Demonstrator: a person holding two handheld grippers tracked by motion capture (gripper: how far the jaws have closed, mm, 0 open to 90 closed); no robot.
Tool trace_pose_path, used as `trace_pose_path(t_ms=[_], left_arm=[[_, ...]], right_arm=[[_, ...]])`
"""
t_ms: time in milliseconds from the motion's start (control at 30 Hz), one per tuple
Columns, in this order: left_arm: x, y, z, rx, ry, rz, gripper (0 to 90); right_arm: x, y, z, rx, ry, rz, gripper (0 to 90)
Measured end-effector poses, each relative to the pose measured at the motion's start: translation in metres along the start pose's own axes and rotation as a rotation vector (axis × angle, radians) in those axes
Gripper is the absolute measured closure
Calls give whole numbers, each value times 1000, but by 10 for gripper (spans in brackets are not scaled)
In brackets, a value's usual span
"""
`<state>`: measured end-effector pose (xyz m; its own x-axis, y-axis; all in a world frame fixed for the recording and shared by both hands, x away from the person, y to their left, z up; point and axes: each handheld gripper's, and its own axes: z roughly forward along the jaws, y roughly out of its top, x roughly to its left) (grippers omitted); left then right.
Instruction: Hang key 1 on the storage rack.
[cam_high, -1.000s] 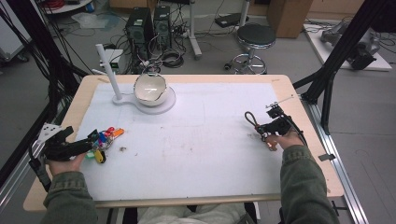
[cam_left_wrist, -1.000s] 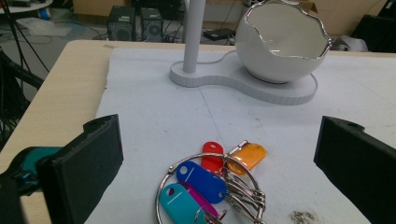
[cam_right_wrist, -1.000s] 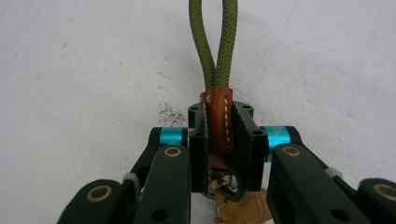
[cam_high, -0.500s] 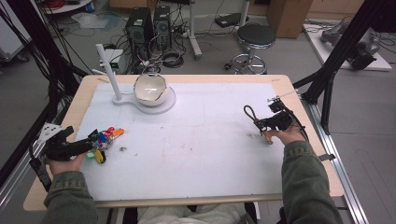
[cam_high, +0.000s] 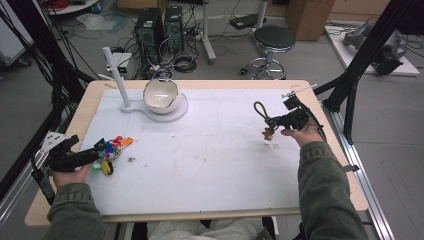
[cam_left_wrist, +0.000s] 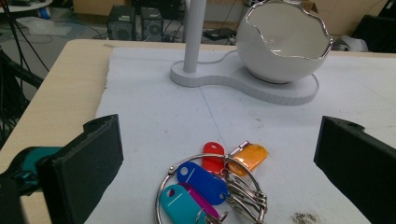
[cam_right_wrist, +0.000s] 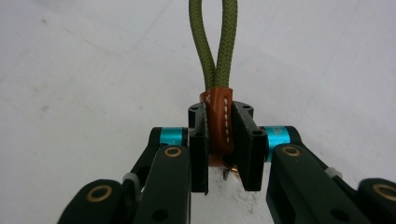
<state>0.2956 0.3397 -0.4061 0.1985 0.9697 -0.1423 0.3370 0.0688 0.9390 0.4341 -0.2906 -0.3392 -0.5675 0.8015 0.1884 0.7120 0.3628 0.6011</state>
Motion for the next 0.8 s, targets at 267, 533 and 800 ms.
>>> trace_pose_path(t_ms=[267,533,800], left_arm=[[0,0,1,-2,-8,1,17],[1,1,1,-5,-13,-6,17],[-1,0,3,-2,-23,-4,17]], right_arm=[[14,19,3,-4,30,-22,774],[36,44,2,4,4,-62,774],[60,77,14,22,-12,-98,774]])
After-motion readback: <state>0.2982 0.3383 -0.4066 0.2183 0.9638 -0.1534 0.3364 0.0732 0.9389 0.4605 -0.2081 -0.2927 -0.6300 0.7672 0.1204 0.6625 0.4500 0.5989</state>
